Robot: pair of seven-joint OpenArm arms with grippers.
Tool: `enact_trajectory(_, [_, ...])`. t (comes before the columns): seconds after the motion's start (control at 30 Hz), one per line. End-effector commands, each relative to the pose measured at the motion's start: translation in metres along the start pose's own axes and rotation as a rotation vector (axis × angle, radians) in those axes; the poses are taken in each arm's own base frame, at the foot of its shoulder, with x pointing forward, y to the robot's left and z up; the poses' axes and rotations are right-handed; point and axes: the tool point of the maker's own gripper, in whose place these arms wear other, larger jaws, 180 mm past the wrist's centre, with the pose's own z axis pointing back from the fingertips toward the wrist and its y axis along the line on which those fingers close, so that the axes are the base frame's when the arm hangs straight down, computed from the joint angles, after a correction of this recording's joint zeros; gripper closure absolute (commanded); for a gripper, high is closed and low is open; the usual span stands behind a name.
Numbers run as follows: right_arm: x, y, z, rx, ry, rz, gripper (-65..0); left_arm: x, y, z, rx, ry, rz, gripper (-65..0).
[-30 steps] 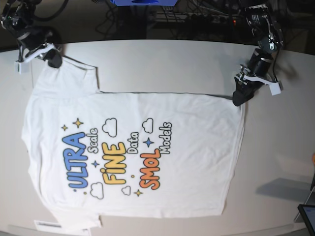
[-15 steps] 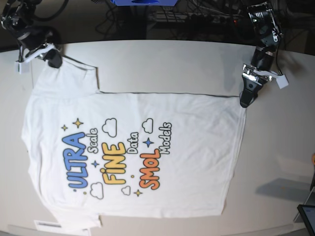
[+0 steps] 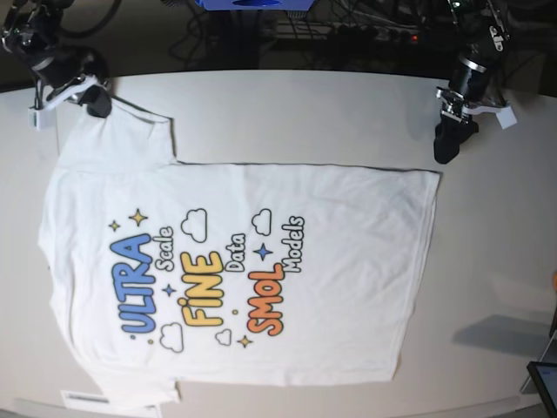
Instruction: Fold the T-shirt properly
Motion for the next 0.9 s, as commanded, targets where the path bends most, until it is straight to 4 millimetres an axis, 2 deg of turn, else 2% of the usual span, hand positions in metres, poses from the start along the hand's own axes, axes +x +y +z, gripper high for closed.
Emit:
enact_trajectory(0.0, [0.008, 0.003, 0.003, 0.014, -0.031, 0.010, -0.7, -0.020, 0.045, 0.018, 0.202, 0.070, 0.026, -34.9])
enact_trajectory(0.1, [0.007, 0.003, 0.003, 0.014, -0.026, 0.010, -0.7, 0.003, 0.028, 0.019, 0.209, 0.025, -0.092, -34.8])
enact_trajectory(0.2, [0.006, 0.003, 0.003, 0.012, -0.023, 0.009, -0.7, 0.024, 0.019, 0.027, 0.298, -0.035, -0.154, -34.8])
enact_trajectory(0.37, [0.005, 0.002, 0.004, 0.012, -0.021, 0.010, -0.7, 0.060, -0.022, 0.044, 0.309, -0.146, -0.316, -34.8])
enact_trajectory(0.4, [0.005, 0.003, 0.004, 0.013, -0.021, 0.009, -0.7, 0.065, -0.025, 0.046, 0.323, -0.161, -0.334, -34.8])
enact_trajectory(0.53, [0.002, 0.002, 0.005, 0.011, -0.016, 0.008, -0.7, 0.081, -0.027, 0.052, 0.393, -0.194, -0.397, -34.8])
enact_trajectory(0.67, [0.000, 0.001, 0.006, 0.008, -0.012, 0.008, -0.7, 0.086, -0.028, 0.042, 0.427, -0.168, -0.480, -34.8])
enact_trajectory(0.87, [0.000, 0.001, 0.006, 0.008, -0.012, 0.008, -0.7, 0.071, -0.006, 0.017, 0.444, -0.104, -0.419, -34.8])
